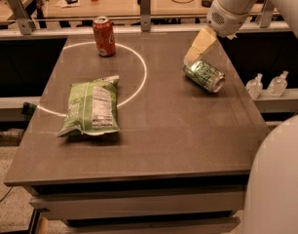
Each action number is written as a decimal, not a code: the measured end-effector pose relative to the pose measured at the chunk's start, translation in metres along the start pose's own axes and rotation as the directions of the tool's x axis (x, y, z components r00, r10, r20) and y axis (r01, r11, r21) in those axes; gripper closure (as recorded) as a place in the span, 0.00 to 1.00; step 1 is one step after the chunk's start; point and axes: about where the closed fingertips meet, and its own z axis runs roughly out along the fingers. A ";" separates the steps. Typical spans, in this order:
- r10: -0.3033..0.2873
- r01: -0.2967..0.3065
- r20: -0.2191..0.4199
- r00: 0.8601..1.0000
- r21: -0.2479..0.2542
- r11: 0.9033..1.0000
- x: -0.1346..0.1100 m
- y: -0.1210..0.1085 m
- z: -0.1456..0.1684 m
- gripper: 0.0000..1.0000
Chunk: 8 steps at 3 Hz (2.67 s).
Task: Place green can upright
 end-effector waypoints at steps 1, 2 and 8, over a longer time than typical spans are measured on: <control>-0.007 0.007 -0.042 0.999 -0.016 1.000 0.001 0.003 0.018 0.00; -0.024 0.020 -0.080 0.997 -0.051 0.999 0.008 0.008 0.036 0.00; -0.311 0.317 0.188 0.932 -0.005 0.948 -0.003 0.042 -0.022 1.00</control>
Offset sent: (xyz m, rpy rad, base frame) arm -0.0108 0.0032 -0.0533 -0.0303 0.1543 0.0516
